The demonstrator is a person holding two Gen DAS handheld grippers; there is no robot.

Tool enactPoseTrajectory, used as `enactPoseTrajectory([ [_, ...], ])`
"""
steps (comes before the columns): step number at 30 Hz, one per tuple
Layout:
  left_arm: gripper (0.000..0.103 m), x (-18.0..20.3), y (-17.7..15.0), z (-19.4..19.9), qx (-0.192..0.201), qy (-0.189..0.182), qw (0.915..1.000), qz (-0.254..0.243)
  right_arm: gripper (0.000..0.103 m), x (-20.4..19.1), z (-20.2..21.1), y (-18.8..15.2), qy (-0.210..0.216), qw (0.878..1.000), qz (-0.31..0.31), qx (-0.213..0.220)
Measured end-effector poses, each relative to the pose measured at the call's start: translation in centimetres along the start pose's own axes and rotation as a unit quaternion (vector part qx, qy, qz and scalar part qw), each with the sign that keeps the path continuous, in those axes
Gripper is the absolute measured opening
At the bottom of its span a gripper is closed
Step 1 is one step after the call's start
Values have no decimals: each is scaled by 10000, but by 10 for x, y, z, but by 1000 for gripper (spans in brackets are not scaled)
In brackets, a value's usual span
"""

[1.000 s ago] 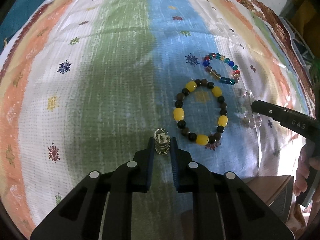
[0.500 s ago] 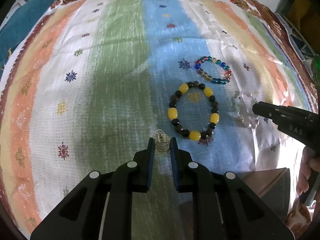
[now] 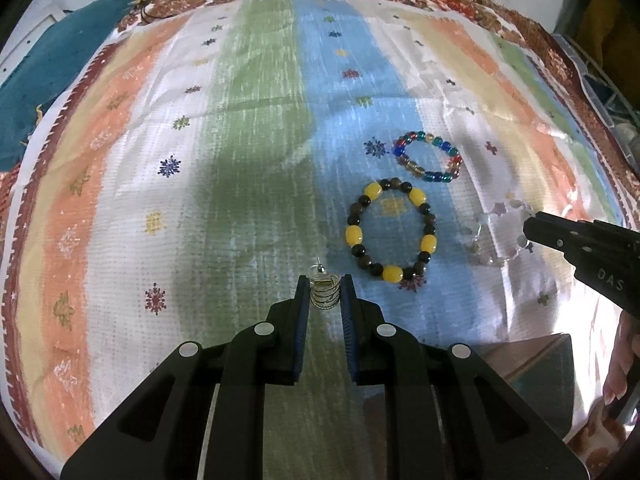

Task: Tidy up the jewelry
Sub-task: 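Grasp the pink-white bead bracelet with the right gripper, then carry the silver charm with the left gripper while the right carries the pink-white bracelet to the tin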

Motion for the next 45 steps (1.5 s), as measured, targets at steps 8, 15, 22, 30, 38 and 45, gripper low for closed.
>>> enactPoseTrajectory([
  [8,15,-3,0,15,106,-100,9992,361,16,-23,25,3,161,9993,236,259],
  [15,15,8,-1,29,286,5,9994,173,16,-32,40,3,183,9986,305,401],
  [22,15,26,-4,46,474,235,9984,-210,16,-39,54,0,263,9973,396,554],
  [30,15,36,-11,62,621,132,9973,-372,16,-48,68,-6,437,9957,458,670],
  [38,15,33,-17,71,688,57,9970,-337,16,-58,80,-10,353,9941,640,804],
  [45,15,35,-26,79,792,-97,9960,-398,16,-60,86,-19,418,9932,686,843],
])
Point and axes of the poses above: each gripper's, at about its wrist camera, not at the fingertips, and z roughly against the way its jaws point, x to its right, y to its top, the point moved 6 cm from there along -z, roughly the way its jaws point, and after that the axes turned 3 degrees about z, right-handed, at the moved point
